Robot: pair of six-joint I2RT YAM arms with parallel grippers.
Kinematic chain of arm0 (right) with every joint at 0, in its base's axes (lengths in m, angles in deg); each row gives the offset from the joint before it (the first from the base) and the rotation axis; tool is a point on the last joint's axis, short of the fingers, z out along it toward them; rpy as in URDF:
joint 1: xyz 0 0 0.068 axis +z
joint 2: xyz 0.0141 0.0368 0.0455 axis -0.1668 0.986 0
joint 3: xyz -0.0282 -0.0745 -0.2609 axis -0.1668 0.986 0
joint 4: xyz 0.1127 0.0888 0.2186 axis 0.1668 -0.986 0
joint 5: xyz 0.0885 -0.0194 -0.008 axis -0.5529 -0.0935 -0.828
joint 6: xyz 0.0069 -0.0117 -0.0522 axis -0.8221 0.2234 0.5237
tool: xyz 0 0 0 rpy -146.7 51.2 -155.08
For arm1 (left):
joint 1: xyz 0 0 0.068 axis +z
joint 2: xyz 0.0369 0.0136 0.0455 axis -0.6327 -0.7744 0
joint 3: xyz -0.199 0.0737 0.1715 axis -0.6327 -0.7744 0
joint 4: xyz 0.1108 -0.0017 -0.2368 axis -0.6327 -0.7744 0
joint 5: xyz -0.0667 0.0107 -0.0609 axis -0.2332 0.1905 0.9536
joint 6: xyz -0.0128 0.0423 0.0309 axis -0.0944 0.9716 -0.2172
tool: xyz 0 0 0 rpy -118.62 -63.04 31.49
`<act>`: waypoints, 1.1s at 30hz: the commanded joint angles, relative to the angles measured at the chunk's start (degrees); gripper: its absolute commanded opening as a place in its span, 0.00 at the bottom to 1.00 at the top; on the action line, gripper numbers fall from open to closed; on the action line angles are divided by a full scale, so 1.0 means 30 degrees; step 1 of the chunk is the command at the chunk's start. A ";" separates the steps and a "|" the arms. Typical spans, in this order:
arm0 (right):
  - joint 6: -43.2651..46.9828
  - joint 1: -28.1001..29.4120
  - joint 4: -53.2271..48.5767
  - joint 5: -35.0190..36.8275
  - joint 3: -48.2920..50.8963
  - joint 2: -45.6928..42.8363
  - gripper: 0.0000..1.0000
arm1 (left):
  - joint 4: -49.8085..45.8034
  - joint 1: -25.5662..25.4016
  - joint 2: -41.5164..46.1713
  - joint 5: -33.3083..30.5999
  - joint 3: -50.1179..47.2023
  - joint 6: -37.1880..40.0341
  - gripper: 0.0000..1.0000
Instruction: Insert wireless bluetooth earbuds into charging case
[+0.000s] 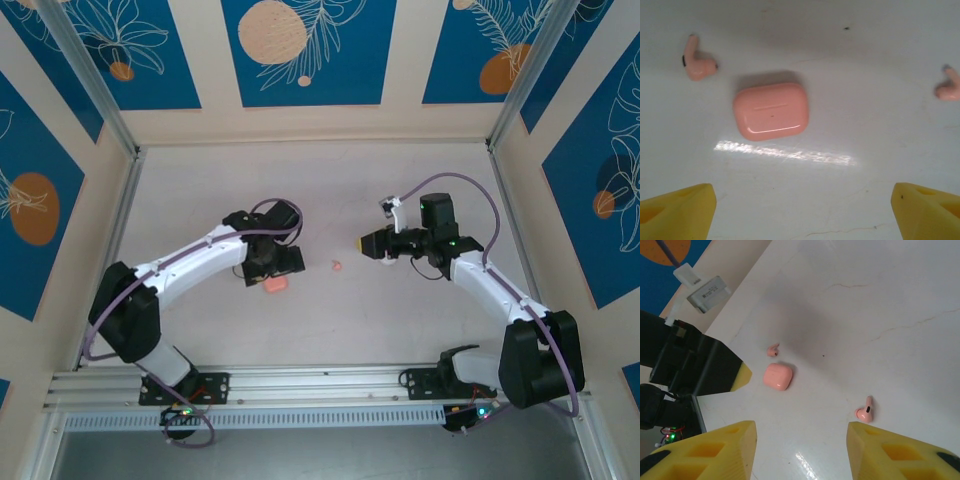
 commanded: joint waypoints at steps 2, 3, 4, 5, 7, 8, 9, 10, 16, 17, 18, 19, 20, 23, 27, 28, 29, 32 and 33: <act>0.0493 0.0189 -0.0205 -0.0236 0.0195 -0.0060 0.51 | -0.3055 -0.0332 -0.1454 -0.1314 0.0909 -0.1853 0.84; 0.0551 0.0230 -0.0292 -0.0250 0.0169 0.0028 0.51 | -0.3551 -0.0363 -0.1936 -0.1482 0.1247 -0.2034 0.82; 0.0608 0.0240 -0.0387 -0.0250 0.0091 0.0095 0.51 | -0.3892 -0.0370 -0.2328 -0.1586 0.1502 -0.2073 0.82; 0.0675 0.0271 -0.0527 -0.0228 0.0038 0.0153 0.51 | -0.4143 -0.0412 -0.2743 -0.1621 0.1807 -0.2077 0.82; 0.0768 0.0324 -0.0650 -0.0194 0.0048 0.0223 0.51 | -0.4079 -0.0414 -0.3272 -0.1543 0.2121 -0.2064 0.81; 0.0799 0.0360 -0.0691 -0.0166 0.0040 0.0224 0.51 | -0.3906 -0.0405 -0.3497 -0.1462 0.2215 -0.2008 0.82; 0.0801 0.0362 -0.0745 -0.0141 0.0048 0.0223 0.51 | -0.3823 -0.0406 -0.3709 -0.1420 0.2296 -0.2016 0.82; 0.0830 0.0386 -0.0777 -0.0119 0.0014 0.0223 0.51 | -0.3725 -0.0416 -0.3880 -0.1337 0.2361 -0.1992 0.82; 0.1002 0.0454 -0.1099 0.0086 -0.0007 0.0223 0.50 | -0.2947 -0.0235 -0.4794 -0.0383 0.2307 -0.2080 0.86; 0.1033 0.0465 -0.1146 0.0101 -0.0034 0.0223 0.50 | -0.2619 -0.0196 -0.4855 -0.0114 0.2149 -0.2080 0.87; 0.1035 0.0469 -0.1203 0.0140 -0.0051 0.0207 0.50 | -0.2284 -0.0109 -0.4930 0.0156 0.1985 -0.2129 0.88; 0.1050 0.0480 -0.1284 0.0131 -0.0079 0.0223 0.50 | -0.2037 -0.0067 -0.4940 0.0393 0.1868 -0.2133 0.88; 0.1093 0.0502 -0.1362 0.0154 -0.0109 0.0223 0.50 | -0.1771 0.0022 -0.5033 0.0620 0.1738 -0.2082 0.89; 0.1181 0.0497 -0.1557 0.0162 -0.0226 0.0194 0.50 | -0.1140 0.0244 -0.5164 0.1194 0.1450 -0.2016 0.89; 0.1269 0.0517 -0.1716 0.0274 -0.0408 0.0249 0.50 | -0.0579 0.0571 -0.5347 0.1714 0.1161 -0.1972 0.88; 0.1277 0.0562 -0.1769 0.0299 -0.0459 0.0267 0.50 | -0.0510 0.0628 -0.5356 0.1775 0.1150 -0.1959 0.87; 0.1288 0.0570 -0.1805 0.0332 -0.0529 0.0253 0.50 | -0.0468 0.0718 -0.5436 0.1750 0.1113 -0.1857 0.86; 0.1185 0.0641 -0.1806 0.0507 -0.0645 0.0224 0.50 | -0.0537 0.1019 -0.5671 0.1875 0.1135 -0.1539 0.85; 0.1171 0.0680 -0.1808 0.0601 -0.0652 0.0238 0.50 | -0.0537 0.1142 -0.5782 0.1916 0.1142 -0.1403 0.85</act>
